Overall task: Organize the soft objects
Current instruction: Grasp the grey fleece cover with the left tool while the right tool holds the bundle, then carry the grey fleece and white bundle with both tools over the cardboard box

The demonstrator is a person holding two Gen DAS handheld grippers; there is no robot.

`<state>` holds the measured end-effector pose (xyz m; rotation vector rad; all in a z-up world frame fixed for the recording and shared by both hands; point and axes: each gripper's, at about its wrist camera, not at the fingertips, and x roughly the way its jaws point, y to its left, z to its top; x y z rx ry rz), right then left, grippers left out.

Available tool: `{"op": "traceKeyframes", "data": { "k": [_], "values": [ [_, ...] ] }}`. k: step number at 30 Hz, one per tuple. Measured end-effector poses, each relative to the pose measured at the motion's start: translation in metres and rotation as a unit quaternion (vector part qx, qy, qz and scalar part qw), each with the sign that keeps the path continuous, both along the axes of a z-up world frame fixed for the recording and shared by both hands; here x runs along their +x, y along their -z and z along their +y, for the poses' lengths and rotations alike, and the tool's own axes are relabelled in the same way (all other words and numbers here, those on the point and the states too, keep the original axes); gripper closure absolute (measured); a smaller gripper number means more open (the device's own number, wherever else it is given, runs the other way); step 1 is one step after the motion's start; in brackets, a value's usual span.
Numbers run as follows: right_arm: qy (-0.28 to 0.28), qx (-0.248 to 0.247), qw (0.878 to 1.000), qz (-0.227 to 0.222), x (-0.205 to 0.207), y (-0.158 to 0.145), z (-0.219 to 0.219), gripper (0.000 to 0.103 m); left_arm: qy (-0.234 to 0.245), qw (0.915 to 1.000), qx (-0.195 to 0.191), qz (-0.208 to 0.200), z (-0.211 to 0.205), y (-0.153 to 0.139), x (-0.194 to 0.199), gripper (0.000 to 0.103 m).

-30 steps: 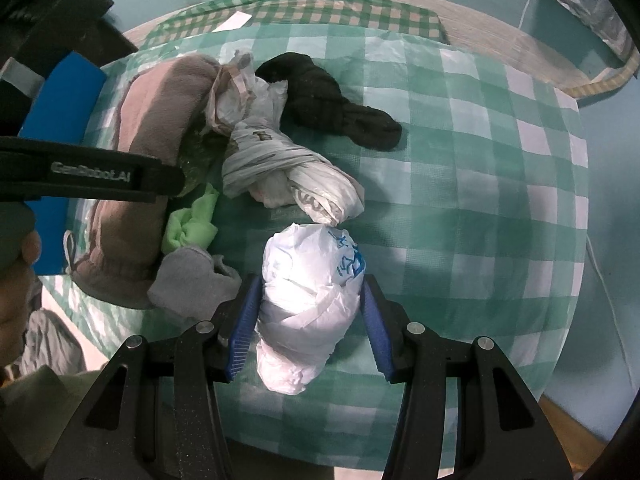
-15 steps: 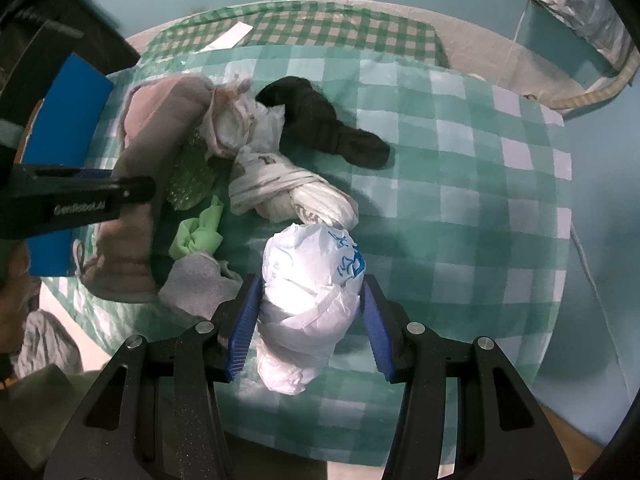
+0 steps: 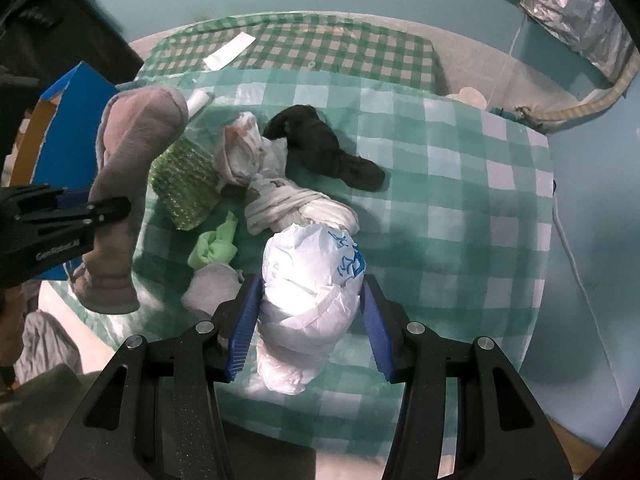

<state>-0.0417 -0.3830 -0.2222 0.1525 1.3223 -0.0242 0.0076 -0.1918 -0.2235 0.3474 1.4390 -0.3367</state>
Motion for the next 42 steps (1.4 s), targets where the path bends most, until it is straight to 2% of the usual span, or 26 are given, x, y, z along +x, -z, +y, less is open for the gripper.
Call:
{"op": "traceKeyframes", "data": {
  "k": [15,30,42],
  "values": [
    [-0.025,-0.025,0.999,-0.014,0.004,-0.041,0.025,0.053,0.044,0.9978,0.005,-0.050,0.023,-0.057,-0.019,0.073],
    [-0.056,-0.034,0.997,-0.035,0.018,-0.084,0.067,0.053,0.020,0.9973,-0.005,-0.070,0.064,-0.101,-0.025,0.073],
    [-0.103,-0.031,0.993,-0.055,0.040,-0.111,0.118,0.053,-0.023,0.9958,-0.001,-0.088,0.111,-0.127,-0.019,0.073]
  ]
}}
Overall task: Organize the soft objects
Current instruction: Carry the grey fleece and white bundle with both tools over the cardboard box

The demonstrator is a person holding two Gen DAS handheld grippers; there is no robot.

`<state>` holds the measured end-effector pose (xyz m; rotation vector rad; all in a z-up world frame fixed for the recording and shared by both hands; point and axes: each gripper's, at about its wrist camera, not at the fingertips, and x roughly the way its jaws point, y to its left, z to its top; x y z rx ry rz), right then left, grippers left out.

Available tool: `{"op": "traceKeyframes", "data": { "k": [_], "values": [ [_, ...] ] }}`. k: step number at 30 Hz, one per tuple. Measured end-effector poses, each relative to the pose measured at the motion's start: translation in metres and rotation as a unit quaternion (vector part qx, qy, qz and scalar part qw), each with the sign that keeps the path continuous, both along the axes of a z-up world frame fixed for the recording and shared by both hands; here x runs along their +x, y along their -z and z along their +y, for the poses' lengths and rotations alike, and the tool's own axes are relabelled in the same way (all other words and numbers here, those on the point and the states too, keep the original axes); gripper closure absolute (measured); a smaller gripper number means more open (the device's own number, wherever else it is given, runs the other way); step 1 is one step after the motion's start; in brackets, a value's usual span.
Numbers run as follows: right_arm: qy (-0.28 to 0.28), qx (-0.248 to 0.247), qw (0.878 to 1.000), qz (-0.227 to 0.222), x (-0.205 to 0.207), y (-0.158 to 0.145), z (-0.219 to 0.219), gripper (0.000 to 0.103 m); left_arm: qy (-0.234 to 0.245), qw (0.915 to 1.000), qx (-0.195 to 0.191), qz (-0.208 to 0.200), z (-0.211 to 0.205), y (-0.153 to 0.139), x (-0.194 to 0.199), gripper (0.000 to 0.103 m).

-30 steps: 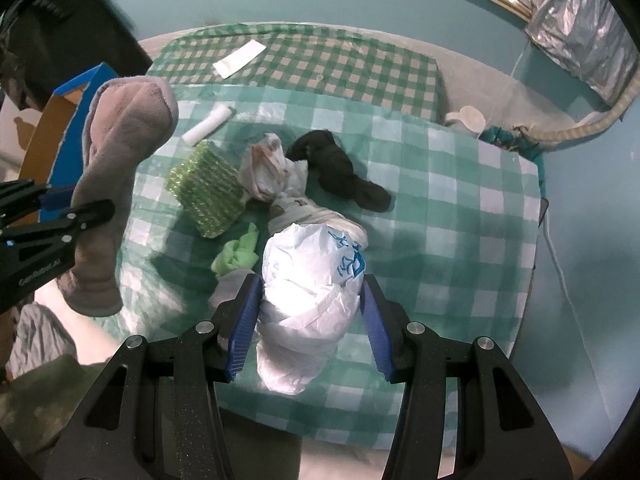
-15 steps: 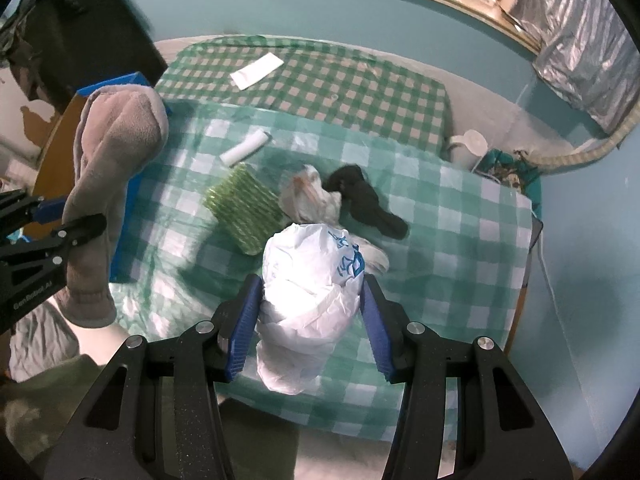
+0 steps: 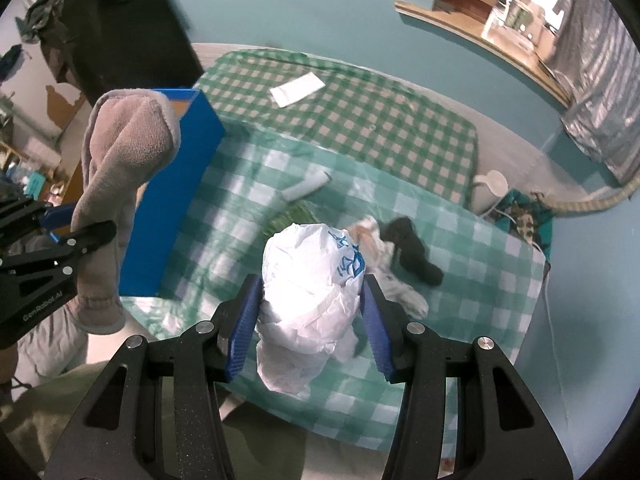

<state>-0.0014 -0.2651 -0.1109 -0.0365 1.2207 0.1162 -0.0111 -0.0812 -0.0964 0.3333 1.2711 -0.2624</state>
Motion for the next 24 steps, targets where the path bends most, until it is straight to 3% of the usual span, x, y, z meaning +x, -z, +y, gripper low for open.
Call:
{"op": "traceKeyframes", "data": {
  "k": [13,24],
  "values": [
    [-0.058,0.005,0.998,-0.011,0.027,-0.016,0.055,0.053,-0.060,0.9981,-0.001,-0.014,0.052,-0.017,0.006,0.073],
    [-0.115,0.009,0.993,-0.009,0.052,-0.011,0.116,0.053,-0.113,0.9934,0.005,-0.017,0.099,-0.016,0.016,0.073]
  ]
}}
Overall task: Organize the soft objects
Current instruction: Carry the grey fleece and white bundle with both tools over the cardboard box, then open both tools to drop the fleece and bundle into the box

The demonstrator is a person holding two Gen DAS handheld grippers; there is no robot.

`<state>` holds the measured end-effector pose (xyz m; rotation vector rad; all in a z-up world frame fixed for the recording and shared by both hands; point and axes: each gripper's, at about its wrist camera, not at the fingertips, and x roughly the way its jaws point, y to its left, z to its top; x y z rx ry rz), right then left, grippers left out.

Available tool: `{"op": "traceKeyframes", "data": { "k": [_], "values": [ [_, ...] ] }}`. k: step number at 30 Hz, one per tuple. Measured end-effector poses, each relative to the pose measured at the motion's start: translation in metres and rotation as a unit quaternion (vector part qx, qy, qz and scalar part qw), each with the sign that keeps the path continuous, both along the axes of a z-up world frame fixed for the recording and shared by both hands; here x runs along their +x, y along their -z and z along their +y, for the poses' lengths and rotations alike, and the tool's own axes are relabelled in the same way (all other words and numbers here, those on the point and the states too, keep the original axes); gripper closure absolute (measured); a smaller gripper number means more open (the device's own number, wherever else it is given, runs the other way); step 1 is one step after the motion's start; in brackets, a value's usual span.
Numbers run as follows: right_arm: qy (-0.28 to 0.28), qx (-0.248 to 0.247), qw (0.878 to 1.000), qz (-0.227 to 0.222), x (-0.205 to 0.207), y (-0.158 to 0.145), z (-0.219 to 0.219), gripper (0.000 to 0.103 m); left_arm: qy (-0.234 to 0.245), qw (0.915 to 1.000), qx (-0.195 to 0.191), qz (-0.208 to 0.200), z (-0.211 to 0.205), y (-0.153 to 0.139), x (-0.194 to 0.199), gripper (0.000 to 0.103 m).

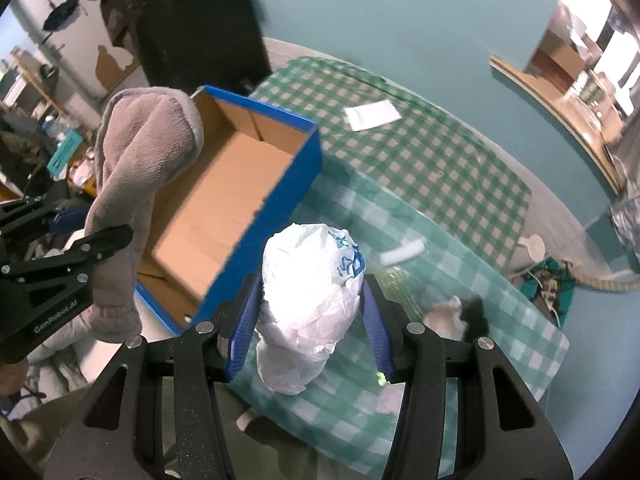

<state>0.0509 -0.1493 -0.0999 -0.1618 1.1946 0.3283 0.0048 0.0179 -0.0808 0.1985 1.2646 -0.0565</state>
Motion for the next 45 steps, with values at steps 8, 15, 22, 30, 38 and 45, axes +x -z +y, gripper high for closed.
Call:
{"op": "traceKeyframes", "data": {
  "k": [8,15,22,30,38,45],
  "values": [
    [-0.042,0.002,0.999,0.008,0.019,0.008,0.050,0.053,-0.032,0.9994,0.012,-0.004,0.033,0.009,0.013,0.073],
    [-0.065,0.017,0.998,0.017,0.037,0.018,0.085,0.053,-0.049,0.9987,0.013,0.006,0.057,0.025,0.025,0.073],
    [-0.073,0.027,0.997,0.025,0.054,0.029,0.110,0.053,-0.052,0.9983,0.009,0.023,0.074,0.045,0.036,0.073],
    [-0.078,0.028,0.996,0.036,0.071,0.049,0.126,0.052,-0.052,0.9974,-0.011,0.048,0.083,0.066,0.049,0.070],
    [-0.064,0.030,0.996,0.045,0.080,0.055,0.128,0.043,-0.037,0.9983,-0.005,0.045,0.087,0.069,0.054,0.036],
    [-0.052,0.021,0.998,0.034,0.084,0.051,0.127,0.030,-0.031,0.9994,-0.003,0.019,0.090,0.057,0.058,0.024]
  ]
}}
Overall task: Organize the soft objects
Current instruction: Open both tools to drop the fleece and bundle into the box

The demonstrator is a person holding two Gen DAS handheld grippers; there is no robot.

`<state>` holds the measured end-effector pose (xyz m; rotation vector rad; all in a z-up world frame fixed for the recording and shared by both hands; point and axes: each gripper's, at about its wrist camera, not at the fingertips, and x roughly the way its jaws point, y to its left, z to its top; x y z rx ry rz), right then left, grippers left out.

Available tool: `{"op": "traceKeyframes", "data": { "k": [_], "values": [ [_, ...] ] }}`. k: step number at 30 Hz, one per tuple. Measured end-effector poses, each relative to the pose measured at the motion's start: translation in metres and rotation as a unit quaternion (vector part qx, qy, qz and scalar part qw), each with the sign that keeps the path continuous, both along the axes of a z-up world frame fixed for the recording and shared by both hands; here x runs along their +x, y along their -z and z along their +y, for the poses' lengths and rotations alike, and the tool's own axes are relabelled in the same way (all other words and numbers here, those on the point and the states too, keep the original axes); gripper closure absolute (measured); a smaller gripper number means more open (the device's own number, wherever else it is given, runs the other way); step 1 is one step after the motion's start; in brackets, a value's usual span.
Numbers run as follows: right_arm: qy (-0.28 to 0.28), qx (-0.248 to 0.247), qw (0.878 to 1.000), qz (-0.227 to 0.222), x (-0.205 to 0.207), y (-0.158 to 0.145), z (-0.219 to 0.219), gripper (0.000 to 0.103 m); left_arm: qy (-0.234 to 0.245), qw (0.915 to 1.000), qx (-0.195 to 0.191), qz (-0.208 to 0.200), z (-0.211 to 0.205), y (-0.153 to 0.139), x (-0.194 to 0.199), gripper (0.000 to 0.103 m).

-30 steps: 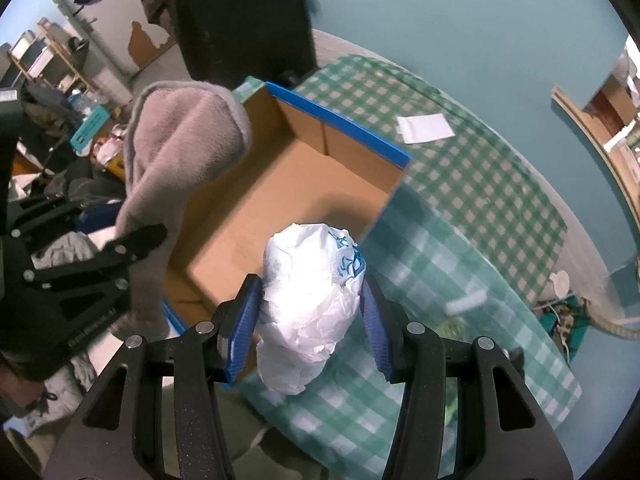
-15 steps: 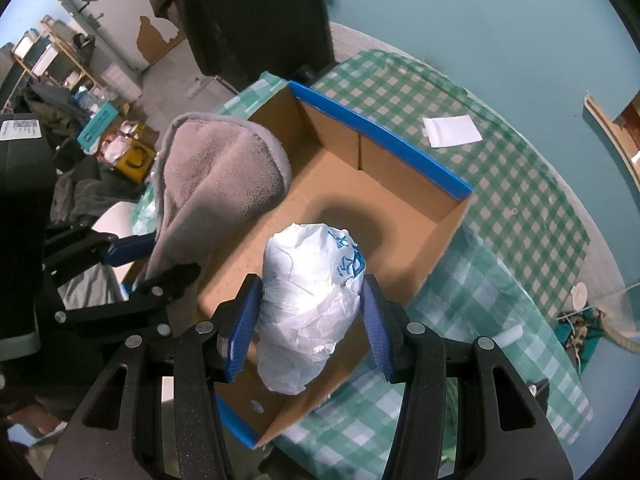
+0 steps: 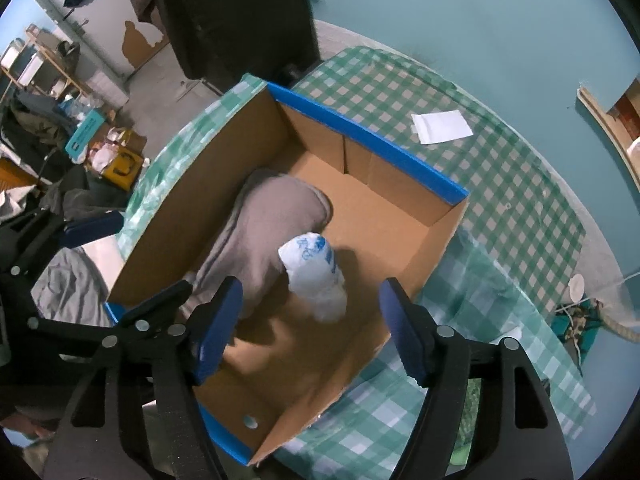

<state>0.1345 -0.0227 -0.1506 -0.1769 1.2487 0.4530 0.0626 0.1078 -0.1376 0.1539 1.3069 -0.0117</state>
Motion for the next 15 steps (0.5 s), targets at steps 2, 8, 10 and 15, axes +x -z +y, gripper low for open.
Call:
{"op": "traceKeyframes", "data": {
  "k": [2,8,10,15],
  "values": [
    [0.003,0.001,1.000,-0.001,0.001,-0.002,-0.002,0.030,0.000,1.0000,-0.002,0.000,0.001,-0.001,0.000,0.024],
    [0.008,-0.004,1.000,-0.012,-0.001,-0.007,-0.009,0.029,0.007,1.0000,0.003,-0.001,0.003,-0.005,-0.001,0.024],
    [0.008,-0.004,1.000,-0.014,-0.002,-0.009,-0.012,0.029,0.011,0.9999,0.005,-0.002,0.002,-0.007,-0.003,0.024],
    [0.014,-0.003,1.000,-0.018,-0.006,-0.014,-0.021,0.028,0.022,0.9997,0.013,-0.005,-0.004,-0.014,-0.005,0.024]
  ]
}}
